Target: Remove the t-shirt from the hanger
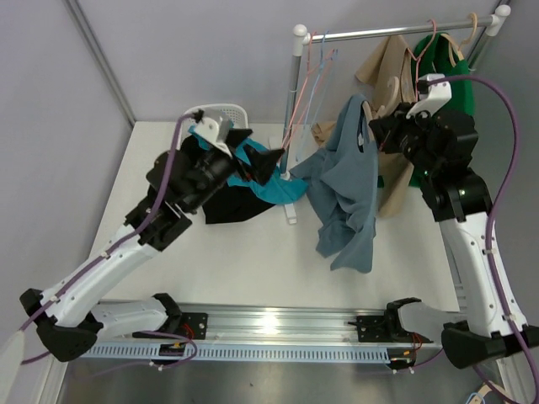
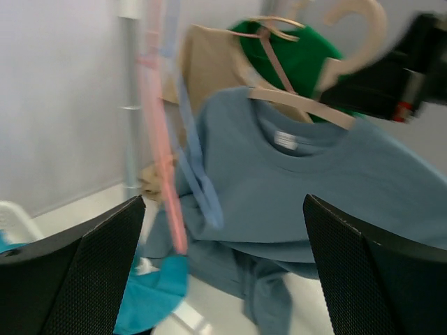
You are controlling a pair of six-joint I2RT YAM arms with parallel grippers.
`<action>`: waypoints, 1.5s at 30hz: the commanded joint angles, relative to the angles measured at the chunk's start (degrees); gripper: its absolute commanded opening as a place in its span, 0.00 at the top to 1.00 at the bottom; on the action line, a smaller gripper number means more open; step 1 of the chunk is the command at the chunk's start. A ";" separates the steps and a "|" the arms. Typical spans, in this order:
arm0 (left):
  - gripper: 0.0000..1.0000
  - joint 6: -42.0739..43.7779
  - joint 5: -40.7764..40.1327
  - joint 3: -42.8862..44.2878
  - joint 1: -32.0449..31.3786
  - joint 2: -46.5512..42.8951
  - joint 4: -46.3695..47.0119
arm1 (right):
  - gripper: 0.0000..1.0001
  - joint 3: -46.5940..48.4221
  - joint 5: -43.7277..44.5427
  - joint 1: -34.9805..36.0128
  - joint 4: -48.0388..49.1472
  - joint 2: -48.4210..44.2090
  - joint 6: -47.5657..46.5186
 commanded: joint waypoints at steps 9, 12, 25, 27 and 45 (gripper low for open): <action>0.00 4.63 -11.66 -16.23 -29.88 -8.24 7.34 | 1.00 -8.30 28.86 11.41 -2.44 -7.50 8.38; 0.00 4.19 -12.11 -19.05 -35.95 -8.51 8.48 | 1.00 -9.10 29.40 11.41 -1.47 -7.15 8.83; 0.00 6.29 -17.10 -26.62 -39.83 0.88 21.13 | 1.00 -4.01 26.95 11.58 -1.65 -3.72 10.41; 0.01 5.60 -17.12 -24.35 -38.95 5.61 20.36 | 1.00 -3.30 26.77 11.76 -2.17 -3.72 10.50; 0.99 3.22 0.95 -24.32 -43.33 4.42 19.12 | 1.00 -3.38 31.51 11.41 -1.39 0.40 5.31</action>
